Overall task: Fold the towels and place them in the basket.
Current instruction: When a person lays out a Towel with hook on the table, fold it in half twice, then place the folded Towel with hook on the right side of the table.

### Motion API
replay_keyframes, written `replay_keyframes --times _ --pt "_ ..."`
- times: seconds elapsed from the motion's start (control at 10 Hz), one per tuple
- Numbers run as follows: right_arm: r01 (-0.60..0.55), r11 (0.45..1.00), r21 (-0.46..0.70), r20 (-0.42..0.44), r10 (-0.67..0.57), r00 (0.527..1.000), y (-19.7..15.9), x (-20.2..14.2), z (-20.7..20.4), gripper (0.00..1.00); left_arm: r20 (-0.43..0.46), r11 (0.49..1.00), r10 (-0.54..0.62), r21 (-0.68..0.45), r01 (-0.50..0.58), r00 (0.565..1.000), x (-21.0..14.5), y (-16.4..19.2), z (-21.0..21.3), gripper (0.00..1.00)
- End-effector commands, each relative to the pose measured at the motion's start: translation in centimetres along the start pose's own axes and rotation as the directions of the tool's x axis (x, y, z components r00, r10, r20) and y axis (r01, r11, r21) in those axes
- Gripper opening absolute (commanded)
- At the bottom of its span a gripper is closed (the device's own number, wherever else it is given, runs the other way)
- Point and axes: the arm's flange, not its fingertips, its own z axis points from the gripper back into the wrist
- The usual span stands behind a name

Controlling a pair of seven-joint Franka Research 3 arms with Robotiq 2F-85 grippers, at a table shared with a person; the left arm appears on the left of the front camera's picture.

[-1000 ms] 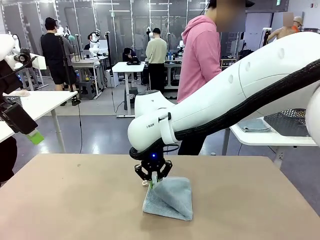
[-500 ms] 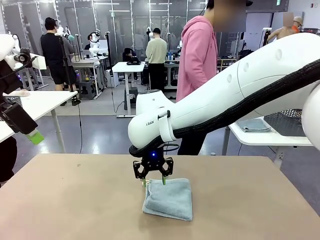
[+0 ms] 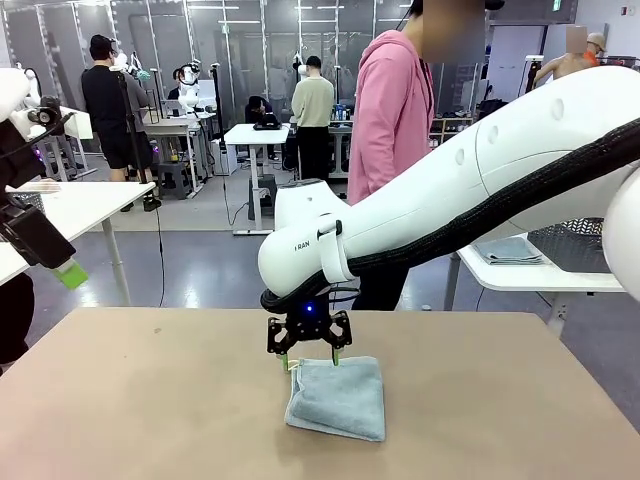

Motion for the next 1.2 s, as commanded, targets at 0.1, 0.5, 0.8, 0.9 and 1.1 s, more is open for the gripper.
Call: replay_keyframes --times 0.1,0.5,0.8,0.9,1.1 --pt "-0.001 1.000 0.002 -0.001 0.001 1.000 0.12 -0.09 -0.01 1.00 0.004 1.000 0.008 -0.001 -0.008 1.000 0.26 -0.03 0.18 0.90" --pt "-0.001 1.000 0.002 -0.001 0.001 1.000 0.12 -0.09 -0.01 1.00 0.004 1.000 0.008 -0.001 -0.008 1.000 0.26 -0.03 0.18 0.90" --pt "-0.001 1.000 0.002 -0.001 0.001 1.000 0.12 -0.09 -0.01 1.00 0.004 1.000 0.008 -0.001 -0.008 1.000 0.26 -0.03 0.18 0.90" --pt "-0.001 1.000 0.002 -0.001 0.001 1.000 0.12 -0.09 -0.01 1.00 0.004 1.000 0.008 -0.001 -0.008 1.000 0.26 -0.03 0.18 0.90" --pt "-0.002 1.000 0.000 0.000 0.002 1.000 0.12 -0.07 0.00 1.00 0.004 1.000 0.008 -0.001 -0.008 1.000 0.26 -0.03 0.18 0.90"
